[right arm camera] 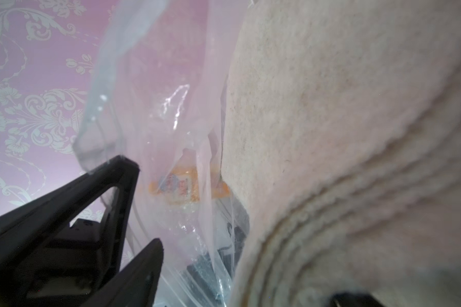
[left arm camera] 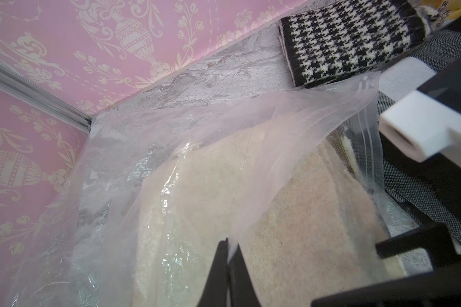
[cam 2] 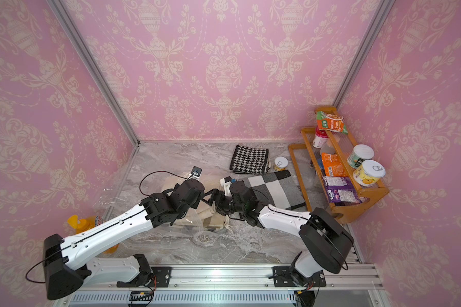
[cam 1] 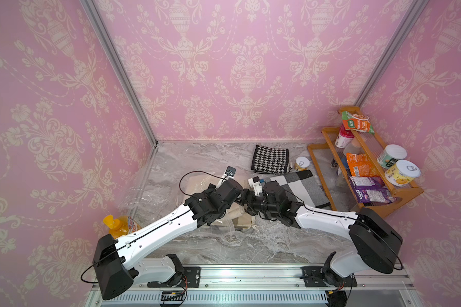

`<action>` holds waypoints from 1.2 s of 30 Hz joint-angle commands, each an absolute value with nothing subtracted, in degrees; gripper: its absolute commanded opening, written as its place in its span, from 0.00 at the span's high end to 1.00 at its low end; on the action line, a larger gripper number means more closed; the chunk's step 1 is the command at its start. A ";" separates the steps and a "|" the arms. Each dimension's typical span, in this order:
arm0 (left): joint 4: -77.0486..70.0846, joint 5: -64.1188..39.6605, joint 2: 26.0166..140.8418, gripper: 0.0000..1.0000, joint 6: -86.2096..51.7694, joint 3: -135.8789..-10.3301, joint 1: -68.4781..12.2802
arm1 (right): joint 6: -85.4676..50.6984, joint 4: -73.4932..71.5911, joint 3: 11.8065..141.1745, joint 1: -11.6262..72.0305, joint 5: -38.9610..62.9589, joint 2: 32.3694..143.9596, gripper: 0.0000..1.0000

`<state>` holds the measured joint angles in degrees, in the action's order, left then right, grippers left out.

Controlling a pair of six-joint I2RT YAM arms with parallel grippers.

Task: Take the scarf out of the vacuum bag
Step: Take out the scarf from the vacuum bag.

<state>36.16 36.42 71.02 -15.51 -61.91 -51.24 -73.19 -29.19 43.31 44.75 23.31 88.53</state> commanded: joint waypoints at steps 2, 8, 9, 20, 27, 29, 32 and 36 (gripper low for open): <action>35.94 37.76 70.43 1.00 -15.35 -62.32 -51.66 | -77.19 -36.60 40.49 43.35 23.41 94.34 0.18; 36.10 37.71 70.23 1.00 -15.26 -62.36 -51.61 | -81.57 -45.02 39.36 42.87 22.99 98.56 0.33; 36.03 37.64 70.31 1.00 -15.31 -62.30 -51.65 | -81.82 -45.42 39.56 42.91 23.12 98.58 0.39; 35.22 37.83 71.53 1.00 -15.46 -61.57 -51.59 | -78.05 -35.36 42.76 44.52 22.56 91.64 1.00; 34.76 39.19 73.12 1.00 -16.15 -61.83 -51.59 | -68.24 -19.07 49.15 46.62 20.41 88.42 1.00; 34.54 39.04 73.38 1.00 -15.93 -61.94 -51.64 | -65.28 -14.15 49.65 46.58 19.64 86.99 1.00; 34.51 39.26 73.86 1.00 -15.74 -62.25 -51.59 | -60.13 -4.74 51.13 46.50 18.67 84.46 1.00; 34.61 40.66 74.18 1.00 -15.99 -62.30 -51.52 | -55.07 5.54 53.05 46.35 17.32 81.57 1.00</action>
<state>34.72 37.98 73.63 -15.53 -61.91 -51.24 -61.78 -5.37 50.54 46.28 18.46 84.77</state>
